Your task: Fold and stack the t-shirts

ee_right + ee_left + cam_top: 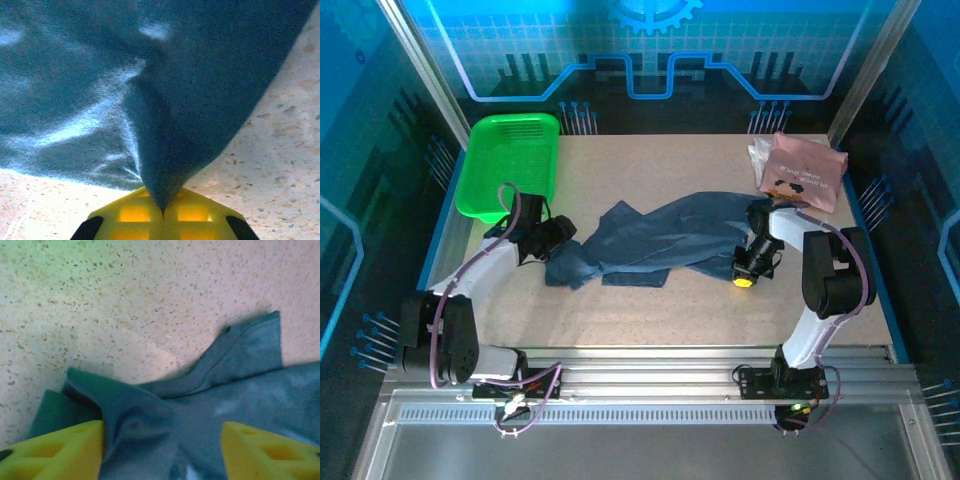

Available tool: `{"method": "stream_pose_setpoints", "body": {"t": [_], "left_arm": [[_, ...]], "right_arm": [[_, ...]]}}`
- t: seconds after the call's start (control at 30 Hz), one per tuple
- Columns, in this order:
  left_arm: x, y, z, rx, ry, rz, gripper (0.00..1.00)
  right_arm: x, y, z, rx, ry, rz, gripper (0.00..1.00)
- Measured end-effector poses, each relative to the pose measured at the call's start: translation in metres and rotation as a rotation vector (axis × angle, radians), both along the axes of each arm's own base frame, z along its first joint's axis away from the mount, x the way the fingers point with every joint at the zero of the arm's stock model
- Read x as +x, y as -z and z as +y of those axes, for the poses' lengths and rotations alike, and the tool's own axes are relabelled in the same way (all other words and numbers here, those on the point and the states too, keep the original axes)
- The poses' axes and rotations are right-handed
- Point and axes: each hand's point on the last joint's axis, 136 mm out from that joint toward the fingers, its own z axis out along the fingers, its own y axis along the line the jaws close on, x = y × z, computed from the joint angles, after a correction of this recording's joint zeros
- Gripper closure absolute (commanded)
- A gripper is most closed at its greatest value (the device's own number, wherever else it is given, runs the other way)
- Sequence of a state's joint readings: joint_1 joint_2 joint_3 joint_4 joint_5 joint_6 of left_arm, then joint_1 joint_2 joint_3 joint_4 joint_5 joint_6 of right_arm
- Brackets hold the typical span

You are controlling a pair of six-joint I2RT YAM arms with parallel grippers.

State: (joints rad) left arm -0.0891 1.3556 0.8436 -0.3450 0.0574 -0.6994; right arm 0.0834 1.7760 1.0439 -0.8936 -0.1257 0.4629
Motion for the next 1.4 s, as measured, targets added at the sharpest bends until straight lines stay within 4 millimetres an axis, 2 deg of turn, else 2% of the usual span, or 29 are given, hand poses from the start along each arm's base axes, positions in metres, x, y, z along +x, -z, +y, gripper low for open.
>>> {"method": "stream_pose_setpoints", "body": {"t": [0.2,0.3,0.4,0.57,0.7,0.83,1.03,1.23,1.4], "left_arm": [[-0.030,-0.028,0.008,0.015,-0.023,-0.006,0.26],[-0.048,-0.032,0.018,0.022,-0.059,-0.006,0.26],[-0.063,-0.018,0.031,0.014,-0.112,0.031,0.28],[-0.076,0.016,0.038,-0.020,-0.160,0.113,0.42],[-0.078,0.041,0.043,-0.043,-0.191,0.162,0.52],[-0.073,0.057,0.046,-0.071,-0.216,0.176,0.53],[-0.057,0.066,0.045,-0.088,-0.215,0.152,0.54],[-0.044,0.078,0.044,-0.100,-0.207,0.142,0.61],[-0.039,0.085,0.044,-0.099,-0.205,0.143,0.76]], "right_arm": [[0.010,-0.001,-0.013,-0.035,0.000,-0.033,1.00],[0.013,-0.002,-0.017,-0.052,-0.007,-0.046,1.00],[0.017,-0.003,-0.022,-0.066,-0.017,-0.058,1.00],[0.018,-0.003,-0.031,-0.081,-0.022,-0.063,1.00],[0.020,-0.005,-0.033,-0.083,-0.031,-0.070,1.00],[0.025,-0.008,-0.033,-0.082,-0.044,-0.084,1.00],[0.026,-0.009,-0.034,-0.082,-0.059,-0.085,1.00],[0.028,-0.009,-0.034,-0.081,-0.069,-0.084,1.00],[0.028,-0.009,-0.034,-0.080,-0.071,-0.081,1.00]]}}
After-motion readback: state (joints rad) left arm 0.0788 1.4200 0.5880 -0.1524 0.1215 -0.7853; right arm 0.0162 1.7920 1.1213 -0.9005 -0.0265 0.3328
